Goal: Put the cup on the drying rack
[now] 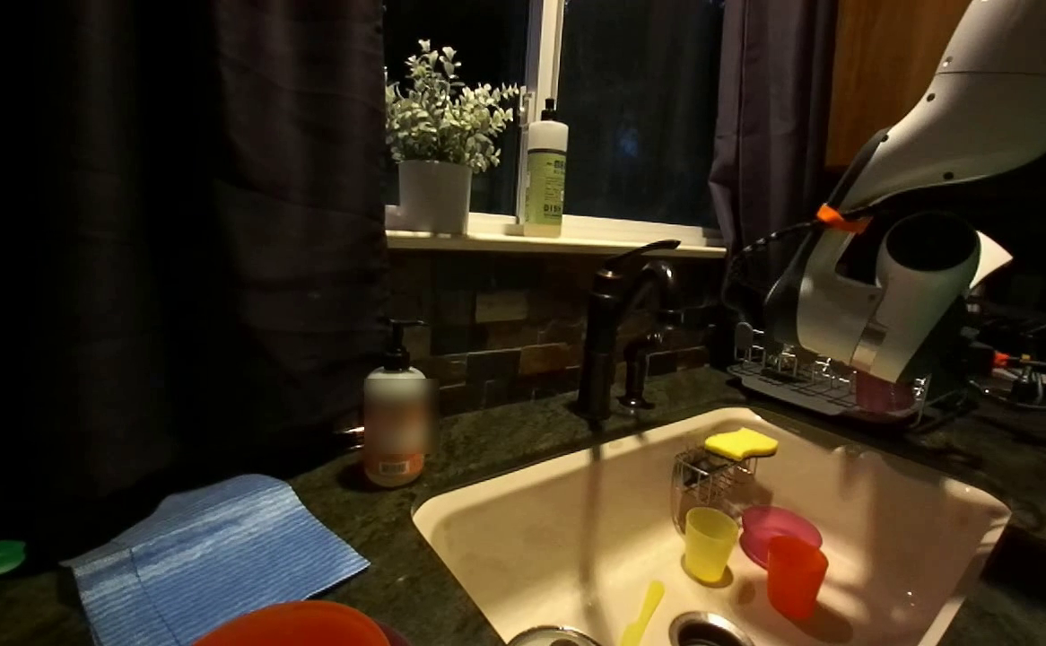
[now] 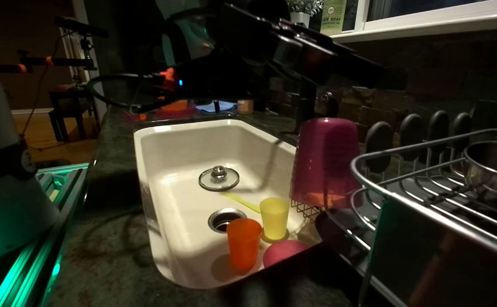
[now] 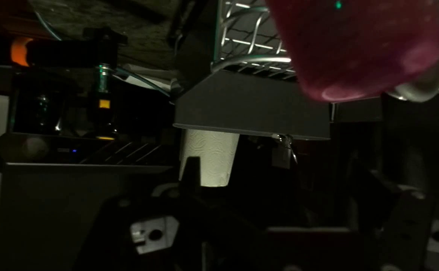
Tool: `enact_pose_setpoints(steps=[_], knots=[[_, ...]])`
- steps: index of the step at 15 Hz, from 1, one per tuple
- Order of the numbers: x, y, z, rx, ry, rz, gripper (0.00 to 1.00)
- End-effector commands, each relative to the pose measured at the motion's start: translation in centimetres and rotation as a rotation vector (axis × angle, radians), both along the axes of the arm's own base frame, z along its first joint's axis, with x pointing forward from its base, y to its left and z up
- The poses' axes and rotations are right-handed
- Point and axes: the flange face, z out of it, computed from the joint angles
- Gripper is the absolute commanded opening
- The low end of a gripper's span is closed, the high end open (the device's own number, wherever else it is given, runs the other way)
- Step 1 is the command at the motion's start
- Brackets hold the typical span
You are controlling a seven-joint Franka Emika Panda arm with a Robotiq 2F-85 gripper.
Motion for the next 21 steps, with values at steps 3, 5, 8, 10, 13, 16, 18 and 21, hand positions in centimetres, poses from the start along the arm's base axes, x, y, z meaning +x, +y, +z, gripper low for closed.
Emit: enact_pose_setpoints(steps=[3, 5, 8, 10, 13, 16, 18, 21], knots=[[-1.7, -0.3, 4.3, 0.092, 0.097, -0.072, 1.0], [-1.7, -0.3, 5.1, 0.124, 0.16, -0.039, 1.0], [-1.7, -0.5, 6.1, 0.17, 0.247, 0.052, 1.0], [-1.6, -0.7, 6.1, 0.215, 0.304, 0.126, 1.0], [-1.8, -1.0, 6.3, 0.254, 0.386, 0.205, 1.0], [-2.2, -1.2, 6.3, 0.313, 0.443, 0.271, 1.0], [-2.4, -1.0, 6.2, 0.358, 0.466, 0.298, 1.0], [-2.6, -0.8, 7.1, 0.43, 0.466, 0.286, 1.0]])
